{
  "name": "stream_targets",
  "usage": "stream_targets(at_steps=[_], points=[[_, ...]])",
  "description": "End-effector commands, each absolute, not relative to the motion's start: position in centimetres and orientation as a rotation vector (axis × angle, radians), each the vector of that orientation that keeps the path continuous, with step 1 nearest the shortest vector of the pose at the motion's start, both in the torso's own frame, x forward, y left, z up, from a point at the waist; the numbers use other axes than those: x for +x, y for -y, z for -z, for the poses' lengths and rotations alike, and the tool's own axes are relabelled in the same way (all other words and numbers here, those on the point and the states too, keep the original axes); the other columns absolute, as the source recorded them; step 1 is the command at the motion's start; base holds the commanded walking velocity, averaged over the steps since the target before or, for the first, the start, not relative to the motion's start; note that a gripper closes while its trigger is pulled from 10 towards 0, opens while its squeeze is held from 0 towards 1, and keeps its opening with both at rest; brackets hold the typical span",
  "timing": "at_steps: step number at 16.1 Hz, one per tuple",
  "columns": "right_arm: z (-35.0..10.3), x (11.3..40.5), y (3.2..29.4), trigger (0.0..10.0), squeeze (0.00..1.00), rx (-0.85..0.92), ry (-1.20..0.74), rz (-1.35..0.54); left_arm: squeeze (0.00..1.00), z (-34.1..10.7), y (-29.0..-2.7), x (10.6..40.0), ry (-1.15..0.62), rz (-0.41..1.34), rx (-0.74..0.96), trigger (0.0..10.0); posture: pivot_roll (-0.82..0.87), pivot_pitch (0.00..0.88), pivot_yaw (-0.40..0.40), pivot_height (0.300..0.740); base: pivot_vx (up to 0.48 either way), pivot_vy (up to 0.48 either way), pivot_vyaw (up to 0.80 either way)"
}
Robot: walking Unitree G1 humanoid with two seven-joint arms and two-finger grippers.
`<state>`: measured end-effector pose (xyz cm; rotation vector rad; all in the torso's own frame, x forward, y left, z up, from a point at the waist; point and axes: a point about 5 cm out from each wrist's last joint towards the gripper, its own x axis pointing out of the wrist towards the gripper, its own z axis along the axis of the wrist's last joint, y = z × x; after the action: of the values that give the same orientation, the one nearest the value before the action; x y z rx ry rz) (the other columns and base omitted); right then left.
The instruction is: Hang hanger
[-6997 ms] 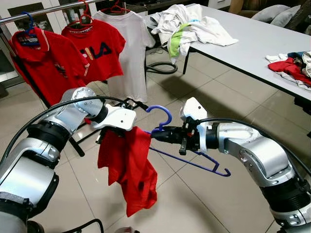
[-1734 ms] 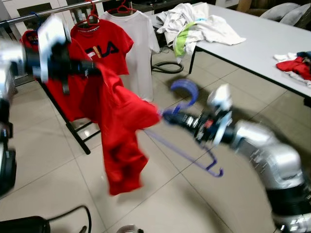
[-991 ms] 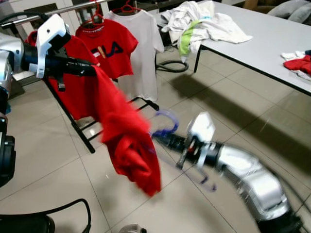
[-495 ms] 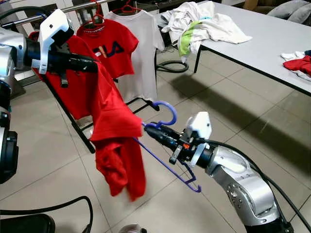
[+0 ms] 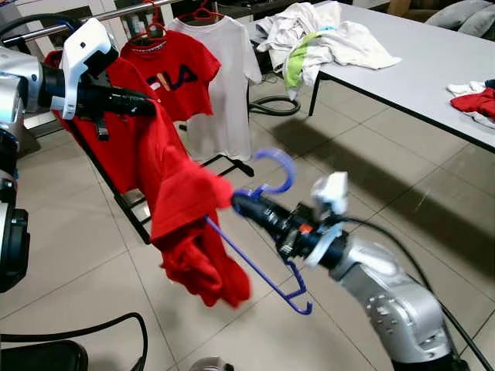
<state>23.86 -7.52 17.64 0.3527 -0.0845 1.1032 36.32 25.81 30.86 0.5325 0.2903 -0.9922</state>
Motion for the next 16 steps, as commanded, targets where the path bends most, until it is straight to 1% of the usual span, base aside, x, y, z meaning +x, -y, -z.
stream_targets(at_steps=[1,4,6,8,10,12,16], points=[[-18.9,23.7,7.3,0.0,0.0,0.375,0.136,-1.133,0.0,-30.9,-26.2,36.3,-0.302,0.971,0.549,0.0,0.12,0.0,0.132,0.74,0.0,0.0,0.0],[-18.7,23.8,7.4,0.0,0.0,0.379,0.131,-1.127,0.0,-30.6,-26.2,36.2,-0.314,0.983,0.545,0.0,0.12,0.0,0.135,0.74,0.0,0.0,0.0],[-18.4,24.1,7.7,0.0,0.0,0.334,0.105,-1.097,0.0,-30.8,-26.1,36.2,-0.293,0.99,0.55,0.0,0.12,0.0,0.136,0.74,0.0,0.0,0.0],[-18.5,24.3,8.3,0.0,0.0,0.351,0.111,-1.088,0.0,-30.9,-26.3,36.0,-0.289,0.992,0.543,0.0,0.12,0.0,0.136,0.74,0.0,0.0,0.0],[-19.7,24.5,9.2,0.0,0.0,0.443,0.166,-1.084,0.0,-29.8,-27.4,35.7,-0.342,0.96,0.573,0.0,0.12,0.0,0.132,0.74,0.0,0.0,0.0],[-20.2,24.8,9.8,0.0,0.0,0.48,0.19,-1.071,0.0,-29.4,-27.8,35.5,-0.351,0.961,0.568,0.0,0.12,0.0,0.13,0.74,0.0,0.0,0.0],[-20.0,25.1,10.1,0.0,0.0,0.441,0.169,-1.069,0.0,-29.2,-28.0,35.3,-0.315,0.956,0.544,0.0,0.11,0.0,0.116,0.74,0.0,0.0,0.0]])
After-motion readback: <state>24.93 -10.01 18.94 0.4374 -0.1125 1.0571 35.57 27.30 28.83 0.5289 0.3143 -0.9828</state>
